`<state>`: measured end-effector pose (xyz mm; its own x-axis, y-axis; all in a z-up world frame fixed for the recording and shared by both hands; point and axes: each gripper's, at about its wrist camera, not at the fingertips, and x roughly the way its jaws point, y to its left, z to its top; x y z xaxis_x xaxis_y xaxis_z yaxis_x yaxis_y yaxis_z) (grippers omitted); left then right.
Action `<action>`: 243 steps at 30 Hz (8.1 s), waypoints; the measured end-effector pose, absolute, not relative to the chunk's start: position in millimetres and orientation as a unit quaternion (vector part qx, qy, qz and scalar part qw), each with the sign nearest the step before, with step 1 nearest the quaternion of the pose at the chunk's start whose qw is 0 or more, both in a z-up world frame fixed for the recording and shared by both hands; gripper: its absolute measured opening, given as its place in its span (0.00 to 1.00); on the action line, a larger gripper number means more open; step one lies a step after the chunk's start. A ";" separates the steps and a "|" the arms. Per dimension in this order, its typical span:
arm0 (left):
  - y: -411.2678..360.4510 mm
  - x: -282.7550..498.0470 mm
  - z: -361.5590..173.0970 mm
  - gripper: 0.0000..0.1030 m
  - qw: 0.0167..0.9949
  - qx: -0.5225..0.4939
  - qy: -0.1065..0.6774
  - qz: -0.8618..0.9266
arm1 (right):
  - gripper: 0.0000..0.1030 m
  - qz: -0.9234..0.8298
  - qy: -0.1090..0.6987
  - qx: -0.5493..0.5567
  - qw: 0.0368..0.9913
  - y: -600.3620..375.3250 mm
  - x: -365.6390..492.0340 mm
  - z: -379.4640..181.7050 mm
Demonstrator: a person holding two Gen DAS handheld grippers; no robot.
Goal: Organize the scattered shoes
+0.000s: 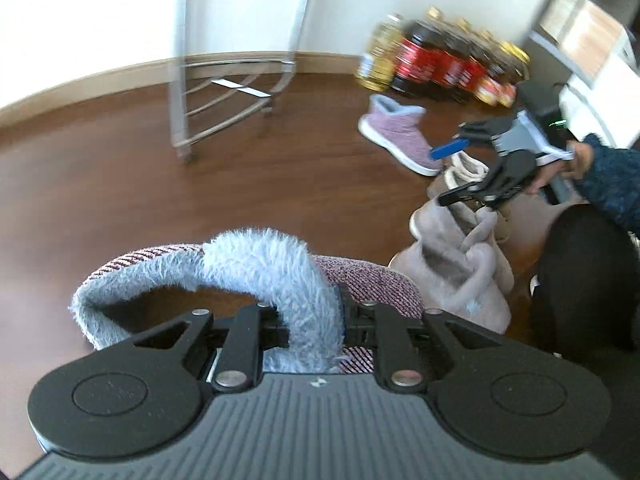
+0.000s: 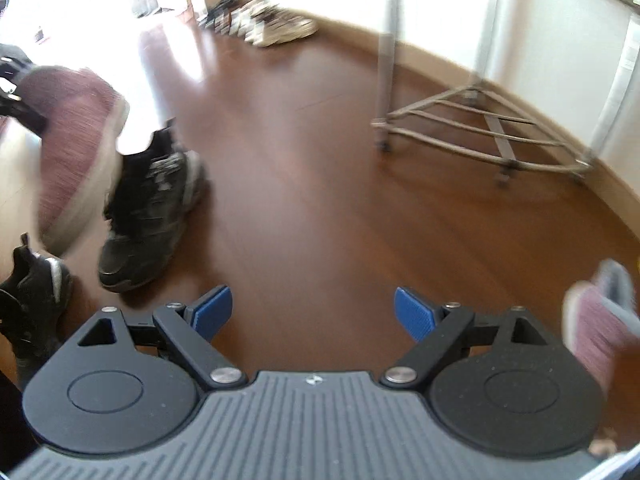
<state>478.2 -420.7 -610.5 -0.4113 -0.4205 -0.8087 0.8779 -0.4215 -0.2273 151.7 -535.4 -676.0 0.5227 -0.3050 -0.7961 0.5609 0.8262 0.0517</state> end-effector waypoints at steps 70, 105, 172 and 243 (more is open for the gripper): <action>-693.8 135.2 -852.0 0.48 0.388 0.551 0.189 -0.714 | 0.84 -0.357 0.388 0.195 0.827 -670.6 -87.2 -767.0; -542.3 108.5 -735.5 0.60 0.579 0.544 0.266 -0.545 | 0.85 -0.310 0.384 0.214 0.843 -691.0 -61.8 -756.8; -153.8 393.1 -723.9 0.74 0.766 0.207 0.506 -0.337 | 0.64 0.145 0.441 -0.156 0.872 -387.7 453.6 -701.1; -365.9 219.5 -710.2 0.74 0.681 0.425 0.381 -0.459 | 0.48 0.183 0.541 -0.361 0.737 -619.3 133.9 -761.7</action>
<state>219.5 -365.9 -710.2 0.2885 -0.2999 -0.9093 0.9488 0.2171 0.2294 133.9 -619.3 -761.7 0.3469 -0.1215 -0.9300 -0.6605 0.6723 -0.3343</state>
